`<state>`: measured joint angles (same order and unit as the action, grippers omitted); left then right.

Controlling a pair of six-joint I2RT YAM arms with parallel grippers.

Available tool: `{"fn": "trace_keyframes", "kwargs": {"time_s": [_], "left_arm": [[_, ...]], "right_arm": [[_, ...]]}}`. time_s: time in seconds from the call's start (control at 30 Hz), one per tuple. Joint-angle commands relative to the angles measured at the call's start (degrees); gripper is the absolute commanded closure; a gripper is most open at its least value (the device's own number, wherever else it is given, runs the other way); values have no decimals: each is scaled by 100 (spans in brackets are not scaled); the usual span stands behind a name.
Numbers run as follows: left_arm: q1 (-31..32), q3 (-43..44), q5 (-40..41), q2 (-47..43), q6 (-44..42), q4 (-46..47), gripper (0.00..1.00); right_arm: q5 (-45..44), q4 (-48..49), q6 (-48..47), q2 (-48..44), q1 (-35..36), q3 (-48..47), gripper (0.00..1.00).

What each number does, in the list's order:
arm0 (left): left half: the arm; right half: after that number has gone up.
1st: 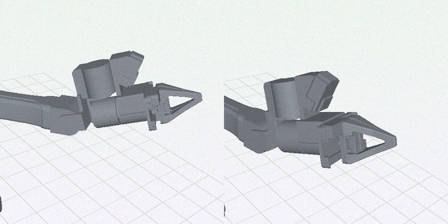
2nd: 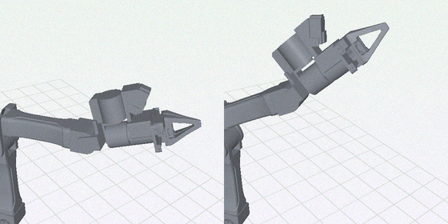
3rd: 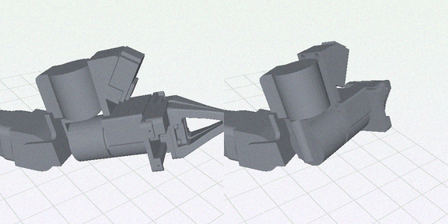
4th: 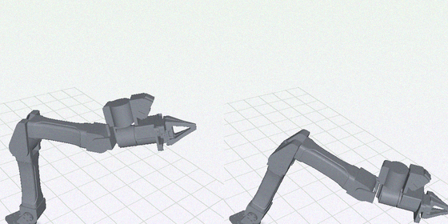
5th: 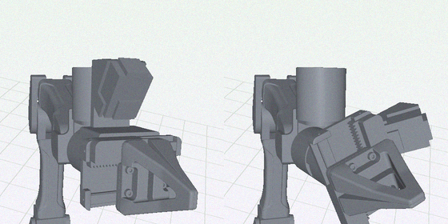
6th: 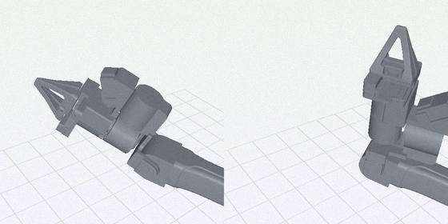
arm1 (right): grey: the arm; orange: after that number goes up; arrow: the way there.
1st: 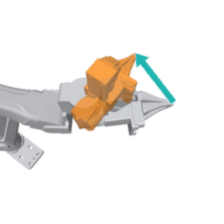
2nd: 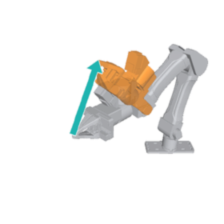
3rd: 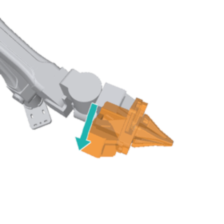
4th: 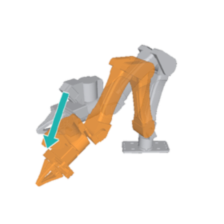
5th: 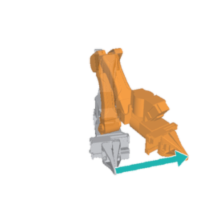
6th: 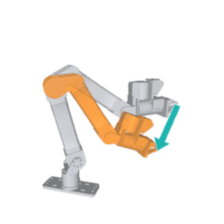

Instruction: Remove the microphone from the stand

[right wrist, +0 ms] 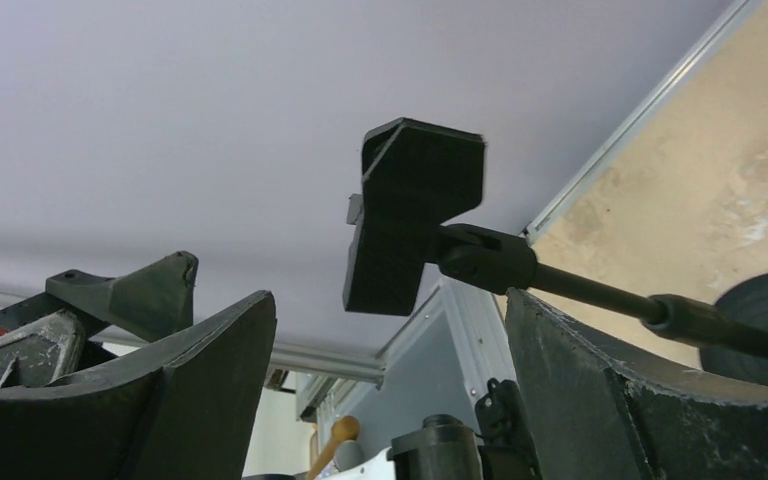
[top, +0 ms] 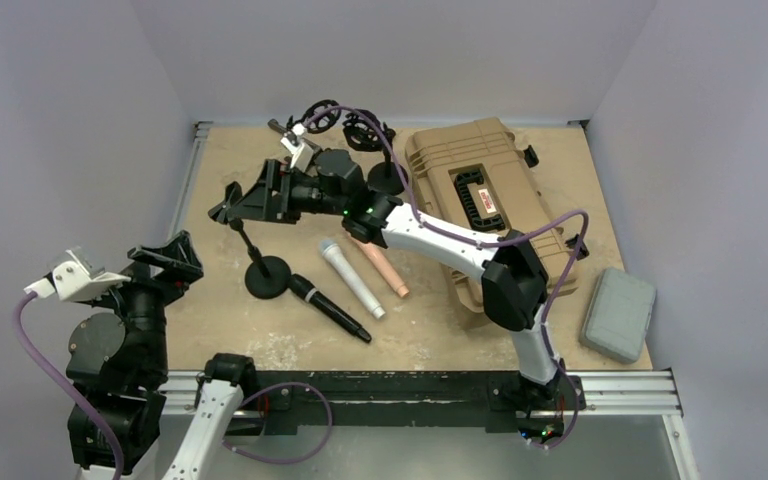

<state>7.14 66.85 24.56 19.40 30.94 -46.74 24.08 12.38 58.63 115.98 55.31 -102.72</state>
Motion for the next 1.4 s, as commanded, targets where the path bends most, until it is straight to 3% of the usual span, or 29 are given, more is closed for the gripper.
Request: {"fn": "trace_keyframes", "kwargs": {"time_s": [0.0, 0.43, 0.67, 1.0, 1.37], "left_arm": [[28, -27, 135, -69, -49, 221, 16], [69, -58, 220, -166, -105, 224, 16], [82, -58, 229, -164, -123, 239, 16], [87, -48, 232, -122, -127, 271, 16], [86, -67, 172, -43, -99, 308, 17]], "right_arm": [[36, 120, 140, 10, 139, -495, 18], [-240, -333, 92, 434, 186, -1050, 38], [-270, -521, 72, 551, 191, -1146, 58], [-381, -676, 8, 587, 195, -925, 76], [-279, -158, 136, 387, 191, 249, 82]]}}
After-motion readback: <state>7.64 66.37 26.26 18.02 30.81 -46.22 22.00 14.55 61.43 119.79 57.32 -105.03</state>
